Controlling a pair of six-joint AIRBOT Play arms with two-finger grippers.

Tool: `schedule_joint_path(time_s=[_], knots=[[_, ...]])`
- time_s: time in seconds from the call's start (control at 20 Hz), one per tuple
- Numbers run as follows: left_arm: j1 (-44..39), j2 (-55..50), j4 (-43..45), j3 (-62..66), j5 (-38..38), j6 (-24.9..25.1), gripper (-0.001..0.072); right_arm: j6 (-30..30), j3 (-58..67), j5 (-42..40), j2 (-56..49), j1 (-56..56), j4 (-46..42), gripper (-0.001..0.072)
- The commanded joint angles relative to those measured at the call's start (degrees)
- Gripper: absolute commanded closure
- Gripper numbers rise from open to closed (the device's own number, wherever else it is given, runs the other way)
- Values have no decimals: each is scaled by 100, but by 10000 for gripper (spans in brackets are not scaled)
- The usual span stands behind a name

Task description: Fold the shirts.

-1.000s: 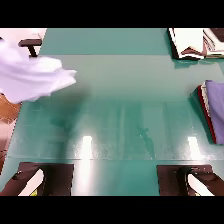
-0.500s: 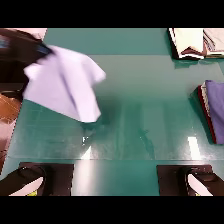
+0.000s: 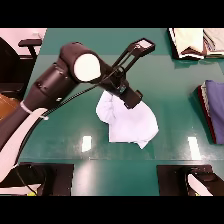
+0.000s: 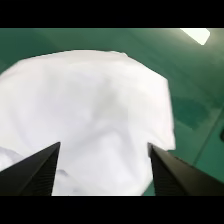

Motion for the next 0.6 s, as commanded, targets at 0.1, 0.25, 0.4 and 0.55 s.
schedule_joint_path(time_s=[0.1, 0.25, 0.4, 0.55], knots=[[1515, -179, 105, -26, -170, -490, 66, 2, 0, 9, 4, 7, -4, 695], [2463, -177, -487, -817, -251, -520, 66, 2, 0, 7, 2, 7, -7, 695], [2861, -177, -938, -1908, -55, -516, 67, 2, 0, 7, 0, 7, -7, 695], [2870, -177, -1311, -2955, 356, -439, 66, 2, 0, 7, -2, 7, -7, 695]])
